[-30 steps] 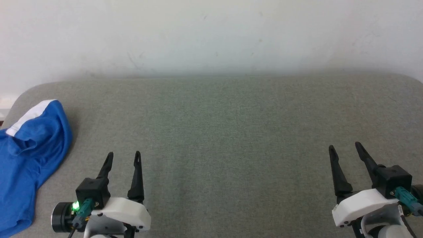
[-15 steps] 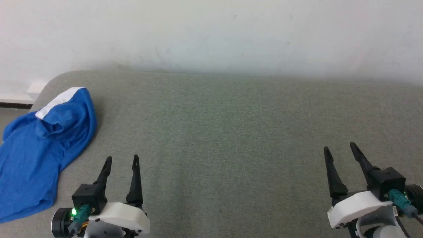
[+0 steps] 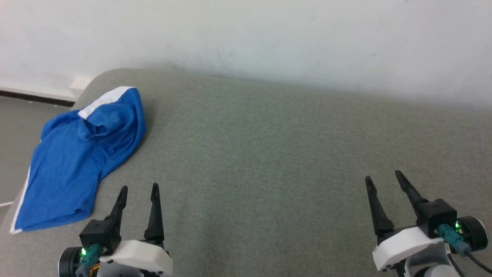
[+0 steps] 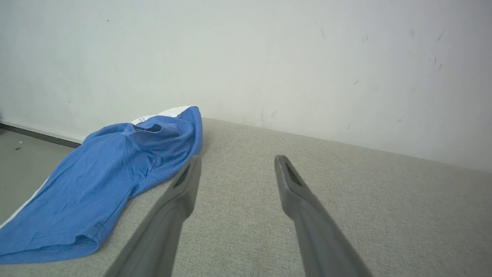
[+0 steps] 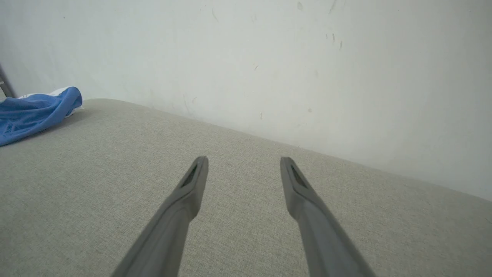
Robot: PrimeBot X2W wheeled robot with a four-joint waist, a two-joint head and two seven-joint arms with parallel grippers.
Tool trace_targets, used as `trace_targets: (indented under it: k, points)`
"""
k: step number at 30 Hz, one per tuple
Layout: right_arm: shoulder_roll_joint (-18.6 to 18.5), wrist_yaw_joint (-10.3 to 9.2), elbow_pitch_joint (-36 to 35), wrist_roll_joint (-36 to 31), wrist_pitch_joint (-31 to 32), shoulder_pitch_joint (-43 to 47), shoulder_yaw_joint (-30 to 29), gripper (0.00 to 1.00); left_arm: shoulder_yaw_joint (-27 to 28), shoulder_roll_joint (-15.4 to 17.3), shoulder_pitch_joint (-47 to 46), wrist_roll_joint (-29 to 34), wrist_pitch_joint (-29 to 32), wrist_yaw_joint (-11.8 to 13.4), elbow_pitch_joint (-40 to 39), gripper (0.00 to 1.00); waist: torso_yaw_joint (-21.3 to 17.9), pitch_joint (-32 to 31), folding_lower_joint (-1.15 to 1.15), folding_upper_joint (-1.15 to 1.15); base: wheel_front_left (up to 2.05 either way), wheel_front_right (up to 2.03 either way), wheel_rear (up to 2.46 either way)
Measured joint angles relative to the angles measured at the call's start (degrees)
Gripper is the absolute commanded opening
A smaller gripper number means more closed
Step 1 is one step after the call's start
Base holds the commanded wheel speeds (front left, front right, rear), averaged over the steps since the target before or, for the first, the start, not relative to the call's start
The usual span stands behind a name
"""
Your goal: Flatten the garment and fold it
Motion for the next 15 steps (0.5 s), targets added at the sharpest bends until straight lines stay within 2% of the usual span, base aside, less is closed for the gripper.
trace_targets:
  k: [15]
  points:
    - [0.0, 0.00, 2.2, -1.7, -1.9, -0.6, 2.2, 1.00, 0.0, 0.0, 0.3, -2.8, -1.9, 0.6, 0.1, 1.00, 7.6, 0.9, 0.00, 0.00, 0.00, 0.00, 0.00]
